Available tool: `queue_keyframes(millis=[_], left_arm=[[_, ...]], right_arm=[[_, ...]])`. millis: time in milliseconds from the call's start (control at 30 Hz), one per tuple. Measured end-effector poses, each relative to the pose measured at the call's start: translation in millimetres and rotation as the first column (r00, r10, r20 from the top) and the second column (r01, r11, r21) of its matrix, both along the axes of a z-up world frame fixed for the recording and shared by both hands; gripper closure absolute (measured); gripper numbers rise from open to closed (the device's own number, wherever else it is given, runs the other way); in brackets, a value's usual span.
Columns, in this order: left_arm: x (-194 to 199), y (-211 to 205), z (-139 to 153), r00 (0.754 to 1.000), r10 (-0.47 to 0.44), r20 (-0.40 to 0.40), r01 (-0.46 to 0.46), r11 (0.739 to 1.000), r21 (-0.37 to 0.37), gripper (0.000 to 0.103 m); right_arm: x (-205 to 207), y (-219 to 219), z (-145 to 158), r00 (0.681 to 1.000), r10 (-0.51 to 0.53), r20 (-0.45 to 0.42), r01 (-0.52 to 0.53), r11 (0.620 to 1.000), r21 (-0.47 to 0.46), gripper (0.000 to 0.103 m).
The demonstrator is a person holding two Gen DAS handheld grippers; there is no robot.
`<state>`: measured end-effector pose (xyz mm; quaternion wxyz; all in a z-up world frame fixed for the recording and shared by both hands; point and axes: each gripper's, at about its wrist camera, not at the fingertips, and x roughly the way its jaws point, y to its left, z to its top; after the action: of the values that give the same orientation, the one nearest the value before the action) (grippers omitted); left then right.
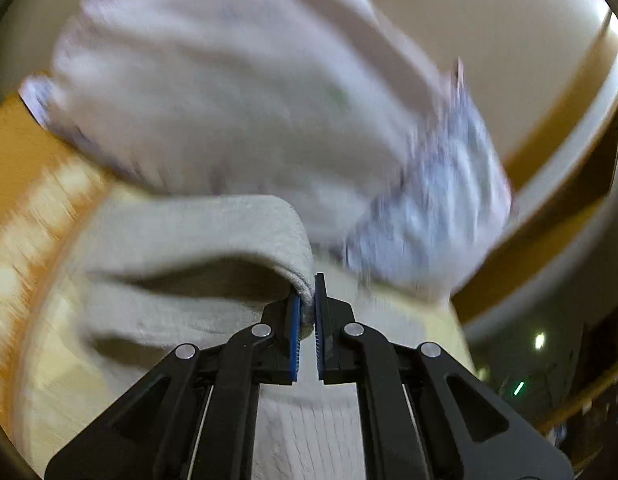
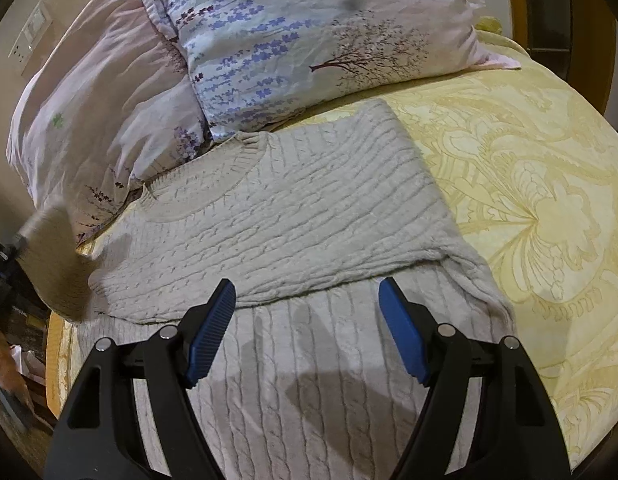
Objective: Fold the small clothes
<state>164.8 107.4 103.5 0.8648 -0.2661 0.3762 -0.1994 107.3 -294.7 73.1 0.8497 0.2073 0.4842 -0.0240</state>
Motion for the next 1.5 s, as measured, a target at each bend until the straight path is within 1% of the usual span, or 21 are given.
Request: queue_keyframes(millis=[133,233,300,333,367,400,500,633,700,767,867,1000,1067,1100,1167,1233,1300,1333,1400,1467,1500], left_arm=[[1.2,-37.1,-61.8,0.977,-0.071,-0.201,0.073,0.997,0.005,0.098],[-4.0,-32.7,-77.8,0.969,-0.053,-0.241,0.041,0.998,-0.055,0.095],[-6.8,-21.3,-78.5,0.971,-0.048,-0.235,0.018,0.992,-0.128,0.08],[-6.3,-15.4,-76.5,0.973,-0.034,-0.229,0.0,0.989,-0.145,0.059],[-6.4,-10.6,-73.3,0.976,-0.013,-0.218,-0.022,0.987,-0.157,0.044],[-9.9,-3.6,-70.2,0.979,0.023,-0.202,-0.058,0.985,-0.166,0.042],[-8.9,13.9,-68.9,0.973,0.087,-0.216,-0.136,0.964,-0.229,0.042],[4.0,28.0,-73.9,0.942,0.18,-0.282,-0.247,0.943,-0.223,0.045],[11.4,32.0,-77.1,0.928,0.214,-0.305,-0.293,0.926,-0.239,0.06],[17.6,32.5,-72.5,0.926,0.231,-0.297,-0.31,0.917,-0.252,0.076],[28.6,16.7,-49.4,0.952,0.217,-0.217,-0.267,0.935,-0.233,0.086],[42.1,-40.6,-11.9,0.994,0.084,-0.065,-0.092,0.986,-0.138,0.09],[41.2,-81.0,0.6,1.0,-0.023,0.003,0.023,0.999,-0.032,0.09],[37.1,-105.6,4.0,0.995,-0.095,0.029,0.094,0.995,0.035,0.09],[26.3,-157.8,-1.4,0.967,-0.249,0.047,0.237,0.954,0.184,0.09],[13.3,-202.6,-17.7,0.928,-0.374,0.005,0.352,0.878,0.326,0.09],[4.5,-227.2,-38.2,0.89,-0.45,-0.073,0.443,0.818,0.366,0.09],[2.4,-232.3,-44.3,0.881,-0.462,-0.103,0.465,0.805,0.368,0.09],[-3.6,-229.9,-50.3,0.875,-0.466,-0.129,0.48,0.8,0.36,0.08],[-11.9,-213.6,-46.0,0.891,-0.441,-0.107,0.448,0.818,0.361,0.041],[-15.5,-200.6,-40.2,0.908,-0.412,-0.079,0.411,0.834,0.369,0.036]], right_arm=[[-7.3,-10.1,-1.1,1.0,-0.024,-0.002,0.024,1.0,-0.001,0.029],[-12.0,-17.6,-2.0,0.999,-0.04,-0.003,0.04,0.999,-0.002,0.029],[-13.2,-20.5,-4.4,0.999,-0.046,-0.01,0.046,0.999,0.003,0.029],[-13.4,-20.8,-5.3,0.999,-0.046,-0.012,0.046,0.999,0.005,0.029],[-13.4,-20.4,-6.0,0.999,-0.044,-0.013,0.044,0.999,0.006,0.029],[-13.1,-19.3,-6.1,0.999,-0.039,-0.012,0.039,0.999,0.006,0.029],[-11.8,-14.1,-4.6,1.0,-0.015,-0.004,0.015,1.0,0.003,0.029],[-12.5,-12.6,-2.4,1.0,-0.002,0.008,0.002,1.0,0.008,0.029],[-13.9,-15.3,-2.0,1.0,-0.005,0.011,0.004,1.0,0.009,0.029],[-17.0,-20.5,-1.5,1.0,-0.015,0.013,0.015,1.0,0.009,0.029],[-21.4,-30.9,-0.8,0.999,-0.038,0.014,0.038,0.999,0.013,0.029],[-27.2,-45.5,0.7,0.997,-0.07,0.019,0.07,0.997,0.018,0.029],[-30.1,-51.8,1.5,0.996,-0.086,0.022,0.085,0.996,0.019,0.029],[-31.5,-54.2,1.7,0.996,-0.091,0.023,0.091,0.996,0.019,0.029],[-33.9,-60.3,1.1,0.994,-0.105,0.022,0.104,0.994,0.02,0.029],[-34.5,-64.6,0.1,0.993,-0.114,0.019,0.114,0.993,0.023,0.029],[-34.7,-67.2,0.4,0.993,-0.118,0.02,0.117,0.993,0.03,0.029],[-34.2,-67.5,1.6,0.993,-0.114,0.026,0.113,0.993,0.035,0.029],[-31.0,-66.3,6.2,0.994,-0.099,0.043,0.096,0.994,0.055,0.031],[-22.2,-62.8,10.2,0.996,-0.069,0.059,0.063,0.993,0.102,0.043],[-17.2,-60.2,11.3,0.997,-0.052,0.063,0.044,0.991,0.128,0.045]])
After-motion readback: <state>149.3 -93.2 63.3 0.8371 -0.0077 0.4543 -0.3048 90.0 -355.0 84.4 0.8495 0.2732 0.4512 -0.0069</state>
